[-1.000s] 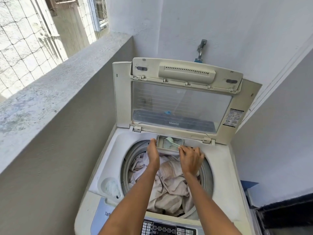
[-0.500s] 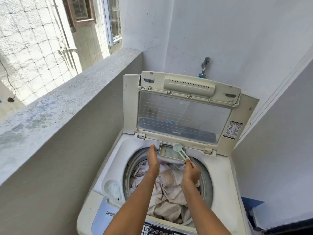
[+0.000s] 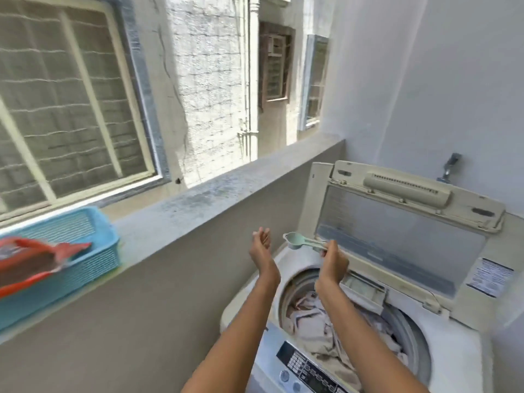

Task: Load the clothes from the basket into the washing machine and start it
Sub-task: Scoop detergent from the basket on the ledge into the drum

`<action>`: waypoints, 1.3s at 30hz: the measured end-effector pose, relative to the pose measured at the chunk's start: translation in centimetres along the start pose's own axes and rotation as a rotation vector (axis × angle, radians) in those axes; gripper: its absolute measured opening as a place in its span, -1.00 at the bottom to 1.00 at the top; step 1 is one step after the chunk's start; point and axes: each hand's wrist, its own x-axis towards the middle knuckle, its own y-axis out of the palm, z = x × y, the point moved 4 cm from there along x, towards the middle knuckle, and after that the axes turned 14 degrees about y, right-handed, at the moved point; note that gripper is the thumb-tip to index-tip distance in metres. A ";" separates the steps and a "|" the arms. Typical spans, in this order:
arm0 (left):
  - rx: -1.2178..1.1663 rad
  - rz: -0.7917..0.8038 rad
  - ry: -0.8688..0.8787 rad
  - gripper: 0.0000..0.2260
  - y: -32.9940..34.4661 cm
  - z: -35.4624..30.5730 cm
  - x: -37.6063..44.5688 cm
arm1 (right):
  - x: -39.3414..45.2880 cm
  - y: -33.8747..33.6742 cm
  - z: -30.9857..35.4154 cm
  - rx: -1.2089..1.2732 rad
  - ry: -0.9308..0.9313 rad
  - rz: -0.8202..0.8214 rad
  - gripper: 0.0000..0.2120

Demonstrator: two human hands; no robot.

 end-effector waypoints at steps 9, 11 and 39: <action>0.078 -0.041 0.539 -0.68 -4.4 -22.0 -1.1 | -17.6 10.3 4.2 -0.004 -0.064 0.385 -0.63; 0.103 -0.034 0.633 -0.68 -5.3 -25.6 -1.8 | -20.3 11.9 4.2 0.007 -0.070 0.453 -0.62; 0.802 0.057 0.700 -0.61 -22.2 -38.9 -6.3 | -40.2 14.0 -2.7 -0.774 -0.223 0.535 -0.58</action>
